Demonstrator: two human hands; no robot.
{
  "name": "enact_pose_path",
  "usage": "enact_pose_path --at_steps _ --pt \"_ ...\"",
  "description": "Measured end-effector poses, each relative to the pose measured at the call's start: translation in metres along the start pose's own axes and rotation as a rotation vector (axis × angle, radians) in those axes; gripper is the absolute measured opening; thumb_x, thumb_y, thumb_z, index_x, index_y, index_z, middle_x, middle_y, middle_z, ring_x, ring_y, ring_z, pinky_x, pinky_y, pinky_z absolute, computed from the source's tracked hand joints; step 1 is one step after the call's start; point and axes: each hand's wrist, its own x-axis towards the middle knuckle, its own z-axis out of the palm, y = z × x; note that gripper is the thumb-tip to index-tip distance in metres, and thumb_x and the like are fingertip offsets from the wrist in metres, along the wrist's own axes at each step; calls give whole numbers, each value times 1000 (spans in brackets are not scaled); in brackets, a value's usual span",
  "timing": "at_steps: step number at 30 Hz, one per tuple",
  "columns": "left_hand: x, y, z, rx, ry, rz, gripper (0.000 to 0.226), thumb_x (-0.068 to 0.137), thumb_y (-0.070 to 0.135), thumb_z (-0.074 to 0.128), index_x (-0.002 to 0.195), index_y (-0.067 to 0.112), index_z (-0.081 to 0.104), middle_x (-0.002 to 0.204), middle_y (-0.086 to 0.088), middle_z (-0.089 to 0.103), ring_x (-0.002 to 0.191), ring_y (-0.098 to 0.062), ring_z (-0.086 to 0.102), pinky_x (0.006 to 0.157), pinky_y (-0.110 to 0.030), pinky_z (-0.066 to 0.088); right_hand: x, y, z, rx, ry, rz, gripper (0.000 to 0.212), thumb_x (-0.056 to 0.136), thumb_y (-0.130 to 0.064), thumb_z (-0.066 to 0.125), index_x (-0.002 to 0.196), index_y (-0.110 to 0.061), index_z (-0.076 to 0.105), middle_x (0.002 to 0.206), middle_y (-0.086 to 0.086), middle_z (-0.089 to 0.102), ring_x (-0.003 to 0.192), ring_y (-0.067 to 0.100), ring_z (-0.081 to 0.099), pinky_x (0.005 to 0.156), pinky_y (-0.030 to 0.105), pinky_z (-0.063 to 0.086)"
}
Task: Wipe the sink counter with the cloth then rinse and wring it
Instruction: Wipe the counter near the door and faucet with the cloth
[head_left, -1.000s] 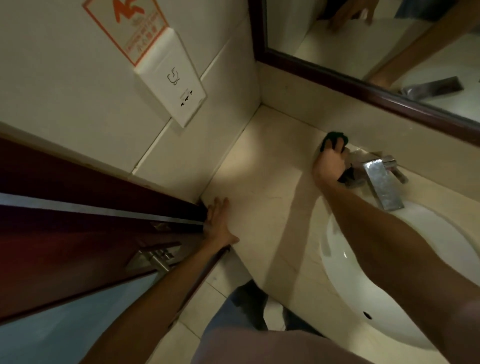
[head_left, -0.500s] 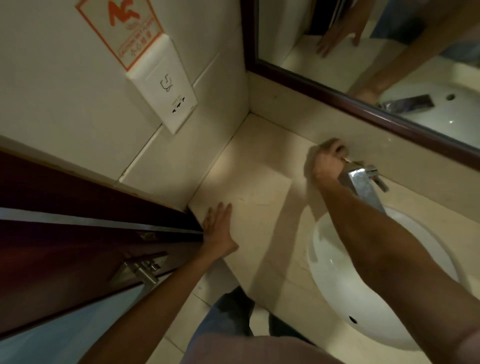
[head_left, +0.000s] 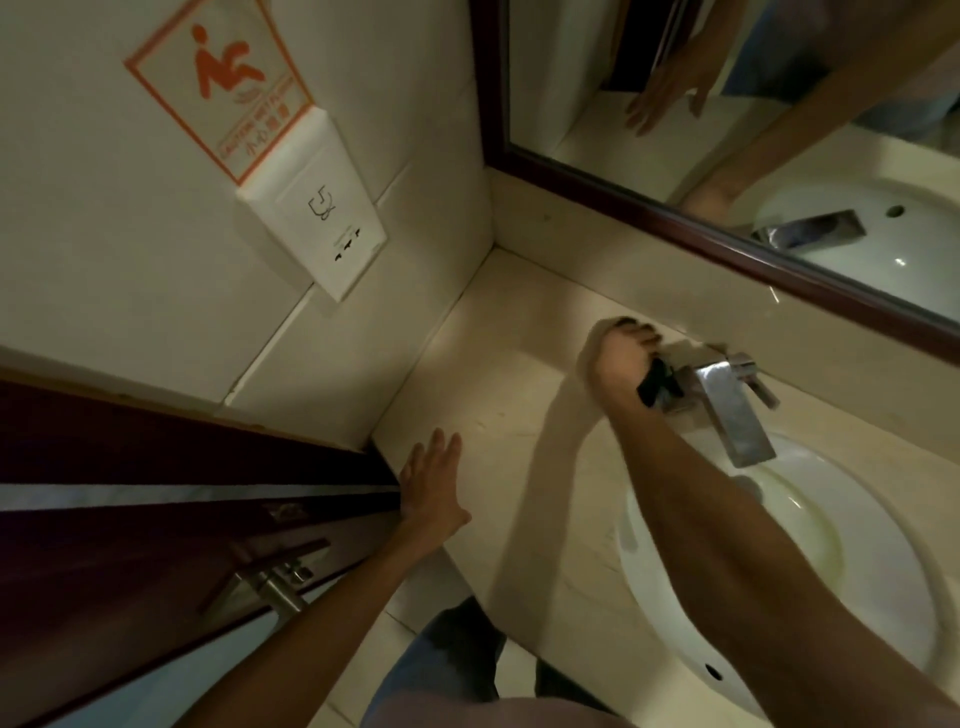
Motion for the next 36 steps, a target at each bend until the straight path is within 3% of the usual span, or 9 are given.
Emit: enact_pose_path --at_steps 3,7,11,17,19,23,28,30,36 --pt "1 3 -2 3 -1 5 125 71 41 85 159 26 -2 168 -2 -3 152 -36 7 122 -43 16 -38 -25 35 -191 -10 -339 47 93 12 44 140 8 43 139 32 47 124 45 52 86 49 58" --pt "1 3 -4 17 -8 17 126 70 42 86 159 25 -1 167 -5 -1 151 -37 9 121 -44 14 -42 -25 31 -186 -28 -538 51 88 13 50 138 5 47 132 30 51 120 43 53 84 45 59" --pt "1 0 -2 8 -2 25 126 69 44 86 159 26 -1 167 -3 -2 151 -37 9 121 -44 13 14 15 -3 -124 114 -45 59 88 2 16 132 20 51 130 46 51 125 57 52 103 60 47" --pt "1 1 -1 38 17 37 125 68 49 84 159 27 1 167 -1 2 150 -36 12 121 -44 15 65 26 40 25 147 278 40 93 -7 42 124 4 65 119 33 67 108 50 66 87 54 55" --pt "1 -1 -1 21 28 35 124 69 50 84 159 29 1 168 -1 1 150 -35 11 121 -44 14 36 4 59 -63 129 124 41 93 -4 42 129 5 59 127 34 61 116 49 62 88 53 55" --pt "-4 -11 3 -52 65 39 125 72 49 82 158 33 -8 167 2 -11 153 -29 1 121 -46 8 -77 -24 88 111 38 -478 61 94 8 43 154 2 34 161 28 30 150 41 29 121 49 27" --pt "-23 -19 9 -129 131 -83 130 74 52 80 158 20 -14 165 -6 -18 154 -27 -8 121 -48 14 -167 -7 122 206 -204 -962 63 88 8 60 148 -12 52 158 12 43 145 31 41 117 46 38" --pt "-27 -23 12 -163 81 -116 132 74 51 81 157 13 -14 165 -12 -19 153 -28 -10 120 -49 16 -157 9 115 152 -164 -1109 55 90 -1 65 142 -15 59 152 10 51 137 31 52 109 46 46" --pt "-26 -26 19 -236 8 -134 135 71 43 86 156 5 -12 164 -16 -19 153 -31 -10 122 -47 10 -34 52 60 95 195 -620 57 82 -11 56 138 -22 57 148 4 53 118 34 51 99 44 48"
